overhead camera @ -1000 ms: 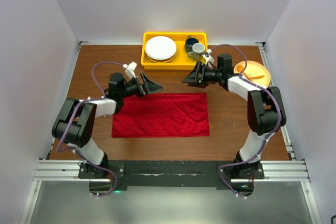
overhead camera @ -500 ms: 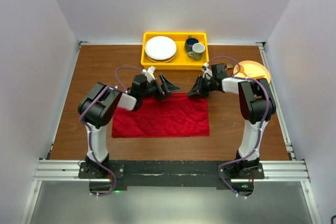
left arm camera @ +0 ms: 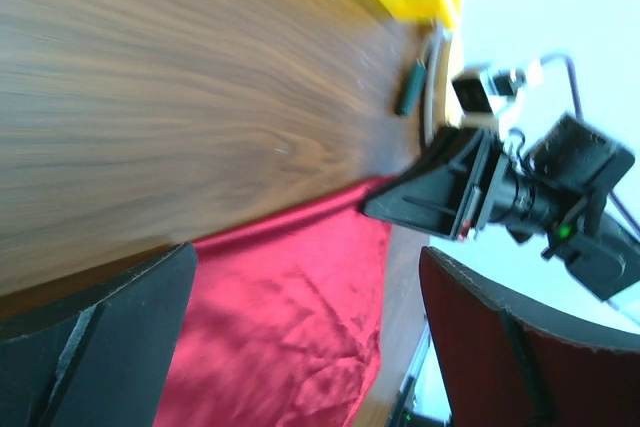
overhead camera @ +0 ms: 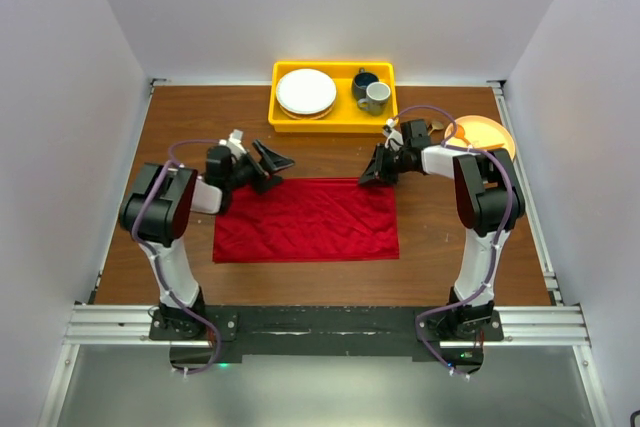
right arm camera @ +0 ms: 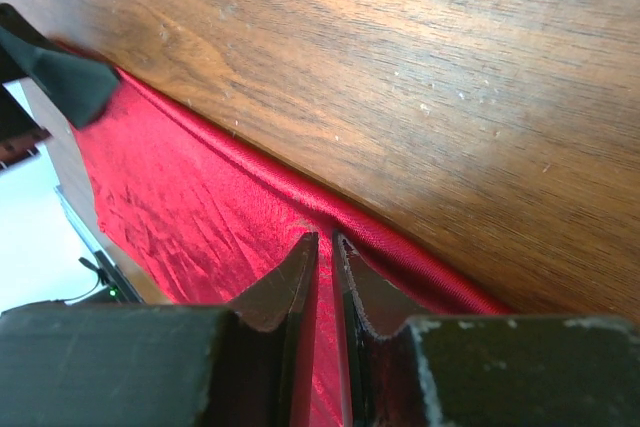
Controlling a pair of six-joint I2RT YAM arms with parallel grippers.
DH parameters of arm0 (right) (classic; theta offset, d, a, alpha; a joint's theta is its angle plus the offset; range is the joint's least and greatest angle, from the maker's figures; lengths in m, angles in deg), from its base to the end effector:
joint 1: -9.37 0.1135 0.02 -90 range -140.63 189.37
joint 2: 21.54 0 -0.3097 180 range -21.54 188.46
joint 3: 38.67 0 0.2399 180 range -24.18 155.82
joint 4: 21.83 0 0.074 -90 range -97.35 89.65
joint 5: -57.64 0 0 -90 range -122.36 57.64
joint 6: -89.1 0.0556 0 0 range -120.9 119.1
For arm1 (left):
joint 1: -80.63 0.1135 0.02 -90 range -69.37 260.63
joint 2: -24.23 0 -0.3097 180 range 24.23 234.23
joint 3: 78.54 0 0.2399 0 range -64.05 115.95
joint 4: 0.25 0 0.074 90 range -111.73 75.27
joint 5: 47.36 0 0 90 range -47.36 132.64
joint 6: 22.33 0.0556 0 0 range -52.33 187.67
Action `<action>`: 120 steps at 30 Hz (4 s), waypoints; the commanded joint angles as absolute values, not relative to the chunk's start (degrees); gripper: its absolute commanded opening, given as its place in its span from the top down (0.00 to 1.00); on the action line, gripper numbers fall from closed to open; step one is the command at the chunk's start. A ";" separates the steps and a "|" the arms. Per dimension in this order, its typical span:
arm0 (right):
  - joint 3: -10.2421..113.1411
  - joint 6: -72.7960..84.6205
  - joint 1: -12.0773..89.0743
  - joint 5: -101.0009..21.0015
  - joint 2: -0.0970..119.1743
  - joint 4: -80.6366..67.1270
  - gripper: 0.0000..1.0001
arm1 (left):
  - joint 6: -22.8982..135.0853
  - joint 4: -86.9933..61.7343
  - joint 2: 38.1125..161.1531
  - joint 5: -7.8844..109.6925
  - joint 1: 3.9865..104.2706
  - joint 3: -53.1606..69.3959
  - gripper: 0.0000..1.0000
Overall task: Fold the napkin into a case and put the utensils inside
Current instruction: Smooth out the rectangle-folded napkin at the center of the board, then rotate the rectangle-folded napkin at the center of the board, then pick up the rectangle-folded napkin at the center of the board, then fold the rectangle-folded napkin at the center of the board.
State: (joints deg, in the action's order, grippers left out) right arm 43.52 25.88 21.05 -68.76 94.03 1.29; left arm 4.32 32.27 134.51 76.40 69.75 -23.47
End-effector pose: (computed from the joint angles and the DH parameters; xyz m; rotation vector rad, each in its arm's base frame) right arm 0.4042 0.1172 0.1619 0.0865 2.6102 1.0644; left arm 0.3626 -0.1012 0.1606 -0.5579 2.1096 -1.3768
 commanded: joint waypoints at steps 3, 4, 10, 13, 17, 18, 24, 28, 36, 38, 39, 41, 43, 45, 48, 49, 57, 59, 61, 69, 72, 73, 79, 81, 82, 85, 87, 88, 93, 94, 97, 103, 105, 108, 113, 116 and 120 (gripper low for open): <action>43.32 21.60 20.27 -61.54 95.09 5.92 0.84 | 15.10 21.93 128.30 78.94 79.73 -26.26 0.00; 43.23 21.60 20.27 -61.63 94.91 5.92 0.84 | 16.42 20.96 127.77 79.29 82.97 -26.00 0.00; 42.70 20.46 20.44 -64.25 92.90 6.01 0.82 | 46.02 1.32 121.44 83.51 90.91 -14.51 0.00; 42.52 18.53 21.15 -69.25 89.91 6.88 0.75 | 68.88 -20.73 117.23 82.12 89.60 -6.59 0.00; 45.15 12.66 21.85 -74.01 85.17 10.75 0.57 | 90.50 -42.54 111.86 76.07 85.82 -4.81 0.00; 45.94 11.24 22.03 -73.93 84.37 11.89 0.55 | 92.44 -44.25 109.50 73.95 83.46 -5.34 0.00; 49.99 -0.63 24.13 -68.85 81.38 17.61 0.46 | 97.74 -50.68 103.77 63.74 72.92 -9.47 0.00; 52.27 -5.99 25.54 -65.85 83.74 19.98 0.50 | 94.22 -52.78 106.05 60.47 68.42 -9.56 0.00; 51.85 -13.20 26.95 -59.08 89.90 20.42 0.65 | 93.33 -51.03 111.58 57.42 64.73 -10.70 0.00; 50.79 -14.25 26.86 -57.50 89.99 19.90 0.68 | 94.65 -49.45 113.77 53.46 64.54 -10.53 0.00; 49.66 -14.52 26.95 -57.06 89.99 19.72 0.69 | 95.44 -49.19 114.92 52.84 64.54 -10.27 0.00; 48.51 -15.31 27.04 -56.70 89.64 19.81 0.71 | 96.06 -48.31 118.68 49.68 64.54 -8.34 0.00; 46.84 -15.58 27.12 -56.70 88.77 20.16 0.72 | 97.72 -47.26 121.25 47.06 64.54 -6.32 0.00; 44.21 -15.41 27.30 -57.23 87.02 19.81 0.72 | 99.30 -46.20 124.85 45.29 64.63 -4.65 0.00; 39.65 -14.09 28.44 -58.28 84.55 18.58 0.71 | 101.41 -44.80 129.25 43.26 64.89 -0.08 0.00; 38.58 -13.04 28.88 -58.72 82.98 18.58 0.71 | 102.03 -44.36 130.13 43.00 64.98 2.20 0.00; 35.31 -5.13 35.91 -74.26 74.71 19.46 0.61 | 100.82 -53.47 132.15 66.50 73.93 19.60 0.00; 37.24 -3.10 35.92 -74.90 73.13 19.19 0.59 | 100.11 -55.07 132.59 69.52 78.84 23.39 0.00; 38.74 -3.01 35.92 -74.03 72.68 19.63 0.59 | 98.53 -55.25 132.94 71.38 80.62 24.28 0.00; 41.21 -6.79 35.30 -67.17 74.61 21.47 0.62 | 92.21 -50.34 135.32 70.60 84.14 22.17 0.50; 40.59 -7.49 34.77 -65.41 75.13 22.18 0.62 | 92.19 -50.24 136.99 70.77 83.97 21.47 0.61; 40.42 -7.84 34.51 -65.06 75.14 22.09 0.62 | 92.19 -50.33 137.43 70.77 83.79 21.21 0.60; 39.89 -7.76 34.16 -64.61 76.89 21.83 0.64 | 92.02 -47.43 138.48 67.52 82.83 17.52 0.54; 39.98 -7.50 34.16 -64.96 77.16 21.74 0.64 | 92.89 -46.20 138.57 65.16 82.30 16.38 0.54; 40.06 -7.41 34.16 -65.05 77.33 21.74 0.63 | 93.25 -46.11 138.75 64.62 81.69 16.11 0.54; 40.33 -7.49 34.24 -65.05 77.33 21.83 0.63 | 94.92 -45.85 139.19 62.69 81.07 15.05 0.54; 40.50 -7.49 34.16 -64.97 77.60 21.92 0.64 | 95.45 -45.50 139.45 61.90 81.07 14.26 0.55; 40.59 -7.49 34.16 -64.97 77.69 22.00 0.64 | 95.45 -45.32 139.63 61.63 79.68 14.09 0.55; 40.59 -6.88 34.16 -65.67 77.95 22.00 0.63 | 95.36 -43.56 140.33 58.46 78.08 12.24 0.64; 40.59 -6.88 34.24 -65.76 77.86 22.01 0.63 | 95.36 -43.47 140.33 58.29 77.91 12.15 0.66; 40.77 -6.97 34.16 -65.67 77.69 22.27 0.63 | 95.27 -43.65 140.33 58.02 77.99 12.85 0.71; 40.85 -6.62 34.24 -65.93 78.04 22.27 0.63 | 95.62 -45.49 140.77 58.81 77.99 15.22 0.90; 40.94 -6.62 34.16 -65.93 78.12 22.27 0.63 | 95.62 -46.28 140.60 59.51 77.99 16.10 0.97; 41.03 -6.62 34.07 -65.85 77.95 22.53 0.63 | 95.45 -46.55 139.46 60.22 77.99 17.07 1.00; 41.73 -6.00 33.63 -66.28 77.95 23.06 0.63 | 94.92 -46.64 135.85 62.24 77.20 17.42 1.00; 42.17 -5.56 32.75 -66.98 78.04 23.41 0.63 | 94.92 -47.51 132.60 63.55 75.62 17.07 1.00; 42.44 -5.30 31.87 -67.34 77.95 23.76 0.63 | 94.66 -47.96 128.04 63.65 72.29 16.37 1.00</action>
